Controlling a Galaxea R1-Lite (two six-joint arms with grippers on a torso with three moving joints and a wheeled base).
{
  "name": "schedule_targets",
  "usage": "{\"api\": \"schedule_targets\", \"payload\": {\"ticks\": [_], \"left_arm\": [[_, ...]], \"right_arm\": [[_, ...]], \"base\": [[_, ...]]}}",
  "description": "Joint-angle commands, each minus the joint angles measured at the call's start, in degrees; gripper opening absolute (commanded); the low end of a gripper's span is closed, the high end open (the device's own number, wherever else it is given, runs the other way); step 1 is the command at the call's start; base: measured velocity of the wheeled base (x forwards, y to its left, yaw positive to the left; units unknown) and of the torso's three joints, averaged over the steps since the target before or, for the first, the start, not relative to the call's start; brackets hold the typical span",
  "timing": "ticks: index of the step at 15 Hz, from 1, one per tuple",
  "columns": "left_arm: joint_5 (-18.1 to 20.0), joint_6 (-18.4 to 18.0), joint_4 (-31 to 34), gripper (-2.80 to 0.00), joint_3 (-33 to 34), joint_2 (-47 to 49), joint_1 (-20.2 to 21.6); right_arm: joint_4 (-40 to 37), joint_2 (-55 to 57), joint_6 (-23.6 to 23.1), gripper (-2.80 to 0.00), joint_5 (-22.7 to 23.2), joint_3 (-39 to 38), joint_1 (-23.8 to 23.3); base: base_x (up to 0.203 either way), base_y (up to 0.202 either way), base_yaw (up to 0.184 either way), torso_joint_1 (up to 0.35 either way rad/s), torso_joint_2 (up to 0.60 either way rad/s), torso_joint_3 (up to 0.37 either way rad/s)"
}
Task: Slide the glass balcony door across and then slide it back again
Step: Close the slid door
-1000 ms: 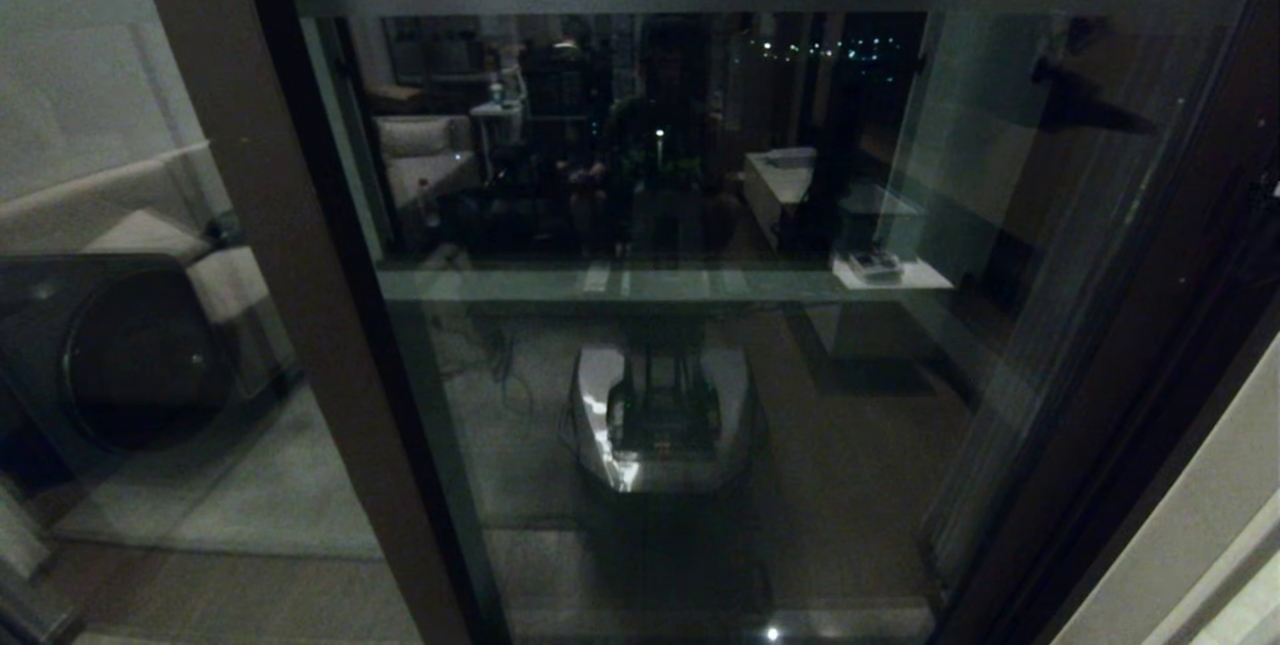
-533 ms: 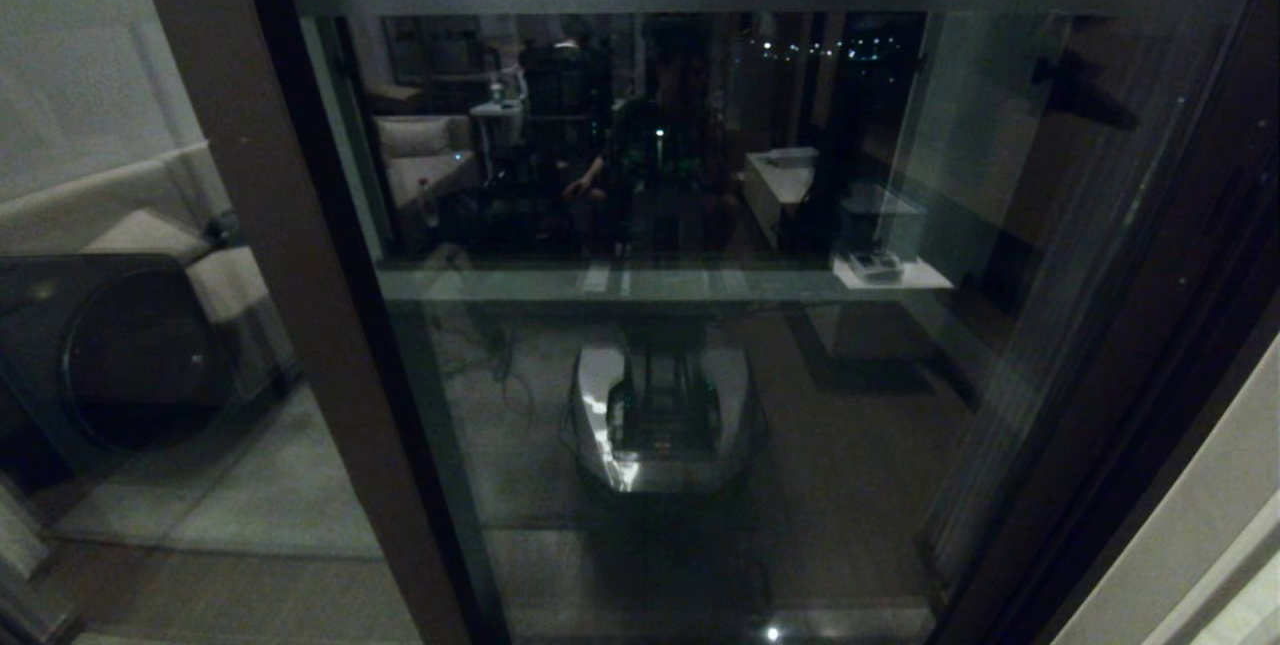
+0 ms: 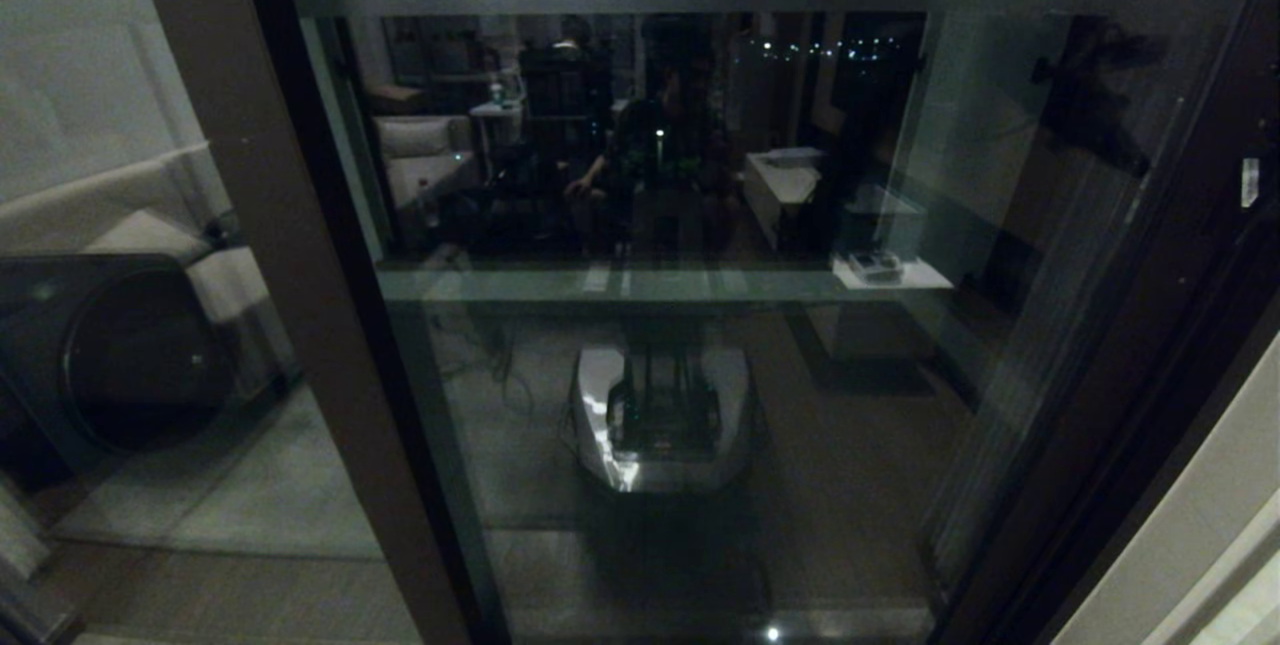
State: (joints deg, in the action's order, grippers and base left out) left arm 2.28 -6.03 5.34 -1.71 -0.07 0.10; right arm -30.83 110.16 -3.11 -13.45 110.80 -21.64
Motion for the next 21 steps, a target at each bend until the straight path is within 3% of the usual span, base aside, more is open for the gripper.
{"api": "schedule_targets", "payload": {"ticks": [1, 5, 21], "left_arm": [[0.01, -0.03, 0.02, -2.8, 0.04, -0.01, 0.02], [0.01, -0.05, 0.09, -2.8, 0.04, -0.01, 0.08], [0.01, -0.03, 0.02, -2.8, -0.01, -0.01, 0.04]], "right_arm": [[4.53, 6.34, 0.0, -2.8, -0.05, 1.41, -0.01], [15.33, 10.25, -0.14, -2.8, -0.35, 1.52, 0.02], [16.83, 11.3, -0.14, -2.8, -0.26, 1.52, -0.69]], "base": [[0.0, 0.0, 0.0, 0.0, 0.0, 0.0], [0.0, 0.0, 0.0, 0.0, 0.0, 0.0], [0.0, 0.0, 0.0, 0.0, 0.0, 0.0]]}}
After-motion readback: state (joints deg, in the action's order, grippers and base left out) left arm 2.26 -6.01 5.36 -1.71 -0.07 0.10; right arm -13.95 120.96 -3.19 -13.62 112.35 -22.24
